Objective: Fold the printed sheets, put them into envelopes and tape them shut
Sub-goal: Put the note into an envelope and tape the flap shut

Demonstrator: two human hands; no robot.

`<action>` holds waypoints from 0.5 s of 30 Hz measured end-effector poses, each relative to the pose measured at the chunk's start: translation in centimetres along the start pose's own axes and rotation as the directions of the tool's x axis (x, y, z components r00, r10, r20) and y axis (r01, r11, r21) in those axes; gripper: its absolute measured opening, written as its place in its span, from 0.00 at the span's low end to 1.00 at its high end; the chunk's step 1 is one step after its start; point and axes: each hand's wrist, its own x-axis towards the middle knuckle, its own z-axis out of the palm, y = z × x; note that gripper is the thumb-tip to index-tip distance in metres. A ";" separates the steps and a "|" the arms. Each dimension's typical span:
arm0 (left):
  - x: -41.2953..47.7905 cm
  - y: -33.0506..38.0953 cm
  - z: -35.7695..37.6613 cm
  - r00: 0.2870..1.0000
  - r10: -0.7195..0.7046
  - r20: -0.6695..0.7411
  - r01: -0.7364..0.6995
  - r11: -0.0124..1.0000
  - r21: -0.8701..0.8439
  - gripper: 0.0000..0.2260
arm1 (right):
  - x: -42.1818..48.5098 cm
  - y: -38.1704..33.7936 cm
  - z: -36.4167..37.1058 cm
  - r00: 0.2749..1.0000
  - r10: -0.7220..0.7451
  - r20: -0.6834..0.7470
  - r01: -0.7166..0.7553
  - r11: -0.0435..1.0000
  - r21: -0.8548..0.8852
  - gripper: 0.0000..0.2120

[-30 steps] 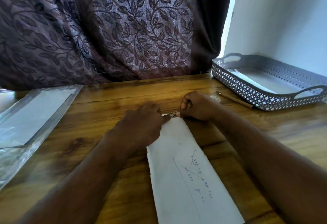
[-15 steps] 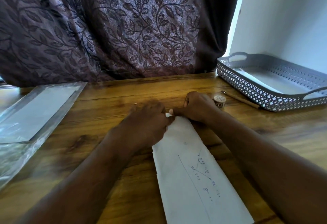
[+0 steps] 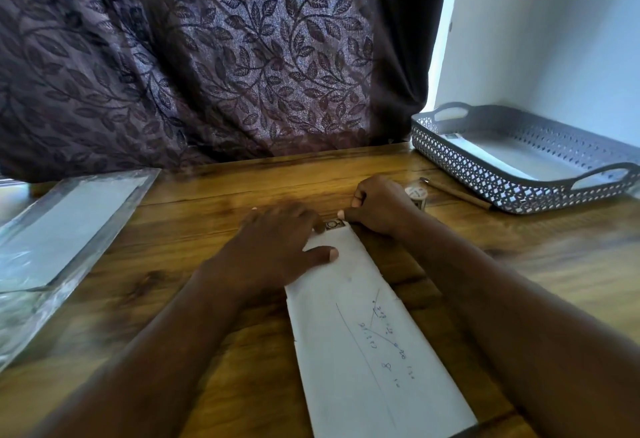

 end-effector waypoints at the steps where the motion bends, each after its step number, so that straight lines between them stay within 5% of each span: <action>1: 0.1 0.1 0.2 1.000 -0.012 0.005 0.012 1.000 0.012 0.27 | 0.0 0.1 0.0 1.000 -0.006 0.003 0.006 1.000 0.001 0.13; 6: 0.3 0.5 0.4 0.997 -0.066 0.043 0.062 0.994 0.087 0.30 | -0.4 0.5 -0.5 0.997 -0.053 0.064 0.049 0.997 0.060 0.20; 15: -0.2 1.7 0.3 1.000 -0.030 0.001 0.029 0.976 0.214 0.26 | -0.4 0.5 -1.1 0.987 -0.037 0.158 0.025 0.997 0.080 0.11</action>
